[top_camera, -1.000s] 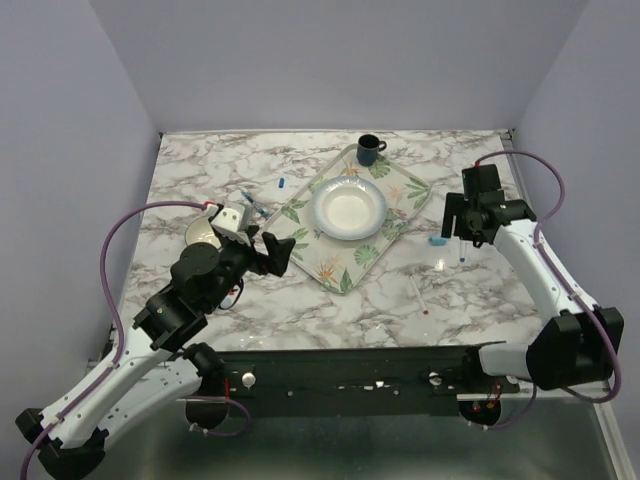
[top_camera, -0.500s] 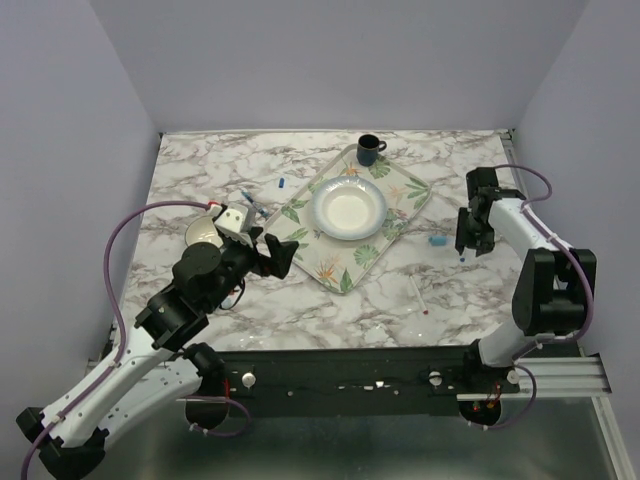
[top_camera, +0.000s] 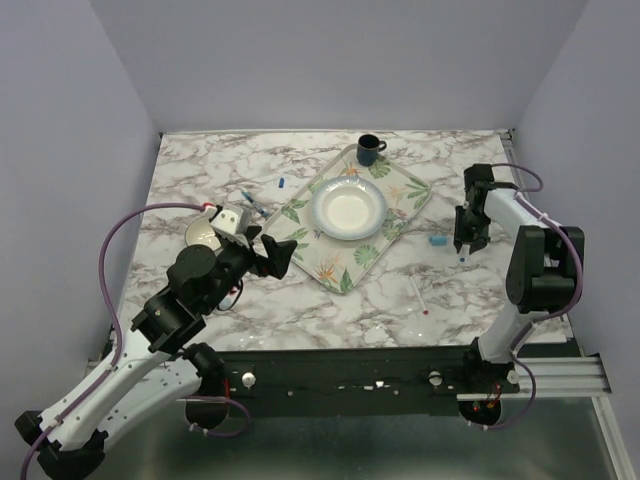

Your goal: Insert the pens into the pen caps

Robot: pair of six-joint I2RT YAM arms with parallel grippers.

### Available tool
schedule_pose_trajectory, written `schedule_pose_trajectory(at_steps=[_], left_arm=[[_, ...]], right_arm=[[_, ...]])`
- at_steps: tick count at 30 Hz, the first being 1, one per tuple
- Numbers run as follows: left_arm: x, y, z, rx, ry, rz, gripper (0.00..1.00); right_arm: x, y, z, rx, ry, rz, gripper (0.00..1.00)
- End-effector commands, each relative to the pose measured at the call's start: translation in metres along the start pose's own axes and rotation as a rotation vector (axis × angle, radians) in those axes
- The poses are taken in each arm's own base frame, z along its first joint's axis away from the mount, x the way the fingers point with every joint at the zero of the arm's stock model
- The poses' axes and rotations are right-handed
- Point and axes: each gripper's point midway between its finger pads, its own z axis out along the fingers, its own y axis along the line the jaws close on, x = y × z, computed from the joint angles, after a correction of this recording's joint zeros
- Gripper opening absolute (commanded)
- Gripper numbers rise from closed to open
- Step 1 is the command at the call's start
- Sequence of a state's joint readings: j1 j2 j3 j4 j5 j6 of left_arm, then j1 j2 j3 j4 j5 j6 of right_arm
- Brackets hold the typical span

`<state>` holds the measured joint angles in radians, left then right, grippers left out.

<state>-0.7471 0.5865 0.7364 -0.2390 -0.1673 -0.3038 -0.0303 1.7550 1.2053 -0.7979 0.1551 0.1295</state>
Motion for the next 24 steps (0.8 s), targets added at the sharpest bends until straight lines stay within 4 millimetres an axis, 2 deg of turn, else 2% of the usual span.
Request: schedule_pose_trajectory(at_steps=[1, 15, 24], left_arm=[[-0.002, 0.001, 0.002, -0.003, -0.012, 0.004, 0.99], [0.0, 0.003, 0.003, -0.015, -0.01, 0.01, 0.99], [-0.002, 0.002, 0.001, -0.001, -0.022, 0.024, 0.99]], right_arm=[[-0.002, -0.002, 0.01, 0.005, 0.021, -0.005, 0.4], [-0.002, 0.005, 0.027, -0.043, 0.066, 0.001, 0.38], [0.006, 0.004, 0.037, -0.028, 0.105, 0.005, 0.25]])
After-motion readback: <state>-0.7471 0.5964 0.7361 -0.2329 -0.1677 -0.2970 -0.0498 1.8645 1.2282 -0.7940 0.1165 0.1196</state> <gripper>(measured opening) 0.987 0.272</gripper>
